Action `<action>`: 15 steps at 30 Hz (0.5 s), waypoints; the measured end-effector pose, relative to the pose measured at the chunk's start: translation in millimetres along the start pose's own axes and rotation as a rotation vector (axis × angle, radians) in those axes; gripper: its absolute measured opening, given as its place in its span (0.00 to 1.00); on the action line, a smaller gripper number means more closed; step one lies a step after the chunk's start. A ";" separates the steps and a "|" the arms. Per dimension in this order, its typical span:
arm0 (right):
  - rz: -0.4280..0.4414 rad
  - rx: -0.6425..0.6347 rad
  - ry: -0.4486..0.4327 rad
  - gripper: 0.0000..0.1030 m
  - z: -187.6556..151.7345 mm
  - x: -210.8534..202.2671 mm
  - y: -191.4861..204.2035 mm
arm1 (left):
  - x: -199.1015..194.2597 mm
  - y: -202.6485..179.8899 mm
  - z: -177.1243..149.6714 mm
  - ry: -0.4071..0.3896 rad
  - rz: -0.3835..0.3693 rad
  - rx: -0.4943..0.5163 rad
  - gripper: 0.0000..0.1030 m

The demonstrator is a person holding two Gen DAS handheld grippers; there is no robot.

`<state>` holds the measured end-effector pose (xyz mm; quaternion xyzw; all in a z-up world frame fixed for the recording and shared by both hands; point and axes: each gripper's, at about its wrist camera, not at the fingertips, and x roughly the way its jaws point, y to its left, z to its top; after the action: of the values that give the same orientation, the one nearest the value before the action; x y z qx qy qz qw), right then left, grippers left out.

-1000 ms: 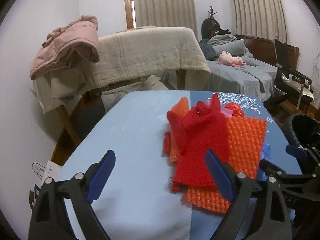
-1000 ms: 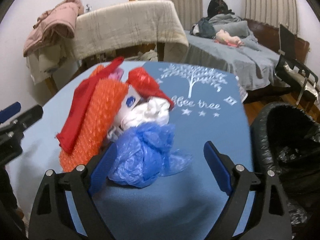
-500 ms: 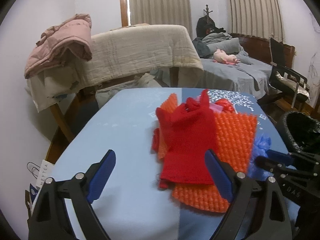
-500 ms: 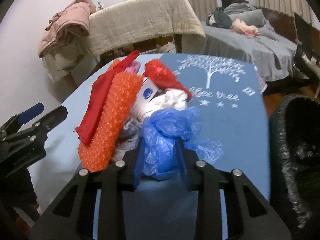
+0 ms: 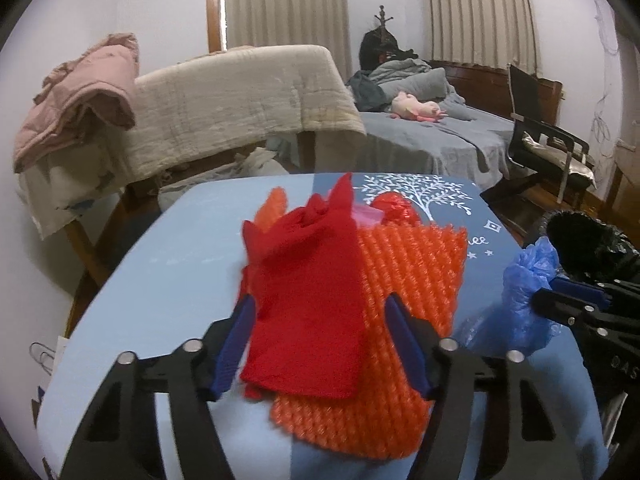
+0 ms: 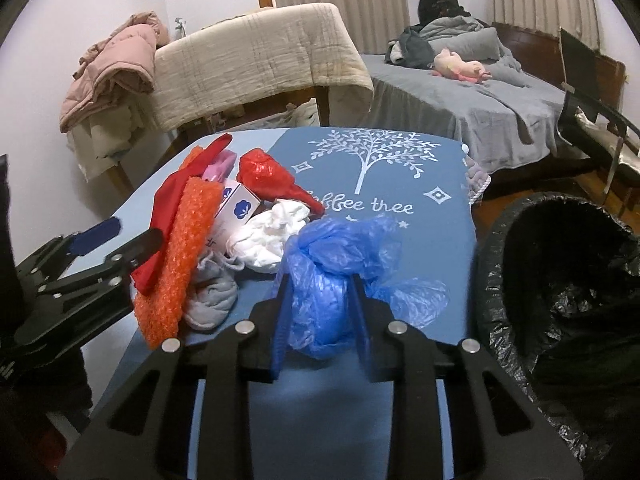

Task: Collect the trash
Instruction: 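Grasp the blue plastic bag with the right tool while the left tool grasps the red cloth, then carry both items to the black bin and open both tools to drop them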

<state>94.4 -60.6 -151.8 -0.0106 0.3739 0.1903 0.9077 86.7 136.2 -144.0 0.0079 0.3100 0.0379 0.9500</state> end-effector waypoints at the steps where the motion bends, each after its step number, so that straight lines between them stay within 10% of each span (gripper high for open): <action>1: 0.000 -0.007 0.000 0.26 0.3 0.3 0.8 | 4.5 0.4 0.4 0.010 -0.018 -0.003 0.50; 8: 0.003 -0.038 -0.002 0.26 2.6 -0.5 7.7 | 14.2 8.0 0.3 0.031 -0.078 -0.044 0.11; 15: 0.016 -0.030 -0.022 0.26 9.0 -7.4 10.9 | 4.5 16.7 4.1 0.009 -0.057 -0.070 0.01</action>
<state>91.8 -51.4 -138.9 -0.0189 0.3611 0.2034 0.9099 91.5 153.2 -142.7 -0.0346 0.3131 0.0216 0.9489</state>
